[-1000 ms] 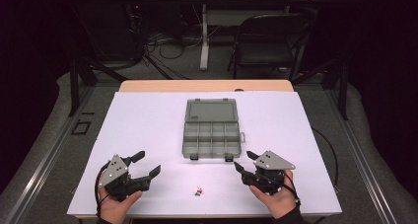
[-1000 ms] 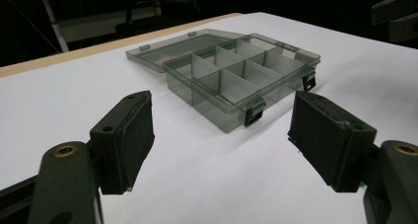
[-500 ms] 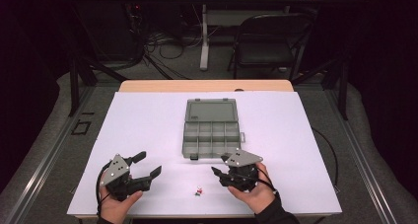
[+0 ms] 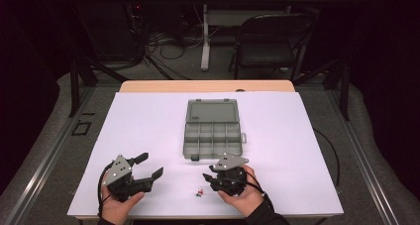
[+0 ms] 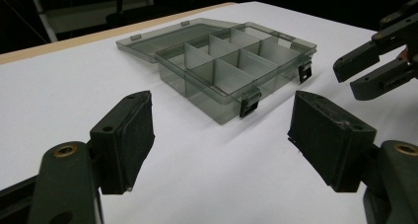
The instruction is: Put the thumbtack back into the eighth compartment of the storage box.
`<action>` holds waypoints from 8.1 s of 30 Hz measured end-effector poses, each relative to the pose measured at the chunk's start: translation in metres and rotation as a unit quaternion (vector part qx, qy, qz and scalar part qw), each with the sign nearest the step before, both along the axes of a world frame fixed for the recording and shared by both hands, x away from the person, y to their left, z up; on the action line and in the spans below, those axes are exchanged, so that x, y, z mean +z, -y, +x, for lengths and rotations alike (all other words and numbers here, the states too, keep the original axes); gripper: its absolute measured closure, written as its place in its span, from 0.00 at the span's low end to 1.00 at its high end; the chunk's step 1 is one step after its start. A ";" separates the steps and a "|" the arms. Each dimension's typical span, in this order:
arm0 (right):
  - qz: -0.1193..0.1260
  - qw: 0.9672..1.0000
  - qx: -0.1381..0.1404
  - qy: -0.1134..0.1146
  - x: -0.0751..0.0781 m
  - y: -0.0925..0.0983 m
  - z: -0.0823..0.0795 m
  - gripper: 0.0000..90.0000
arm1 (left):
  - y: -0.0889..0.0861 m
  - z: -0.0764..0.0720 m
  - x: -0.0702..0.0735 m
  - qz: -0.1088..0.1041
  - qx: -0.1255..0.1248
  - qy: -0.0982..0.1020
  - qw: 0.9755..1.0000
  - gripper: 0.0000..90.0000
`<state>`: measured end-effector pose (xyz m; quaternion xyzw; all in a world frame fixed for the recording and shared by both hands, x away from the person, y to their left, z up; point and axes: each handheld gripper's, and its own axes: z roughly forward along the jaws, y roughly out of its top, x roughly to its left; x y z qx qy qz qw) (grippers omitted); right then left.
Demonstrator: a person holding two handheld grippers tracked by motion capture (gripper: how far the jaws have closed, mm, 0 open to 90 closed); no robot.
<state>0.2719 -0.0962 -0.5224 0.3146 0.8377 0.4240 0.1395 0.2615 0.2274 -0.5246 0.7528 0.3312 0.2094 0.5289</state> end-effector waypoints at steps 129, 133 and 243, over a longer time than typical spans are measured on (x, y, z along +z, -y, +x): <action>0.056 0.996 -0.073 -0.014 0.030 0.053 0.019 0.93 | -0.005 0.004 -0.002 -0.008 0.008 -0.014 1.000 0.28; 0.056 0.995 -0.080 -0.009 0.032 0.056 0.023 0.93 | -0.005 0.004 -0.002 -0.009 0.008 -0.014 1.000 0.28; 0.030 0.992 -0.108 0.053 0.028 0.052 0.028 0.50 | -0.007 0.005 -0.002 -0.013 0.011 -0.016 1.000 0.28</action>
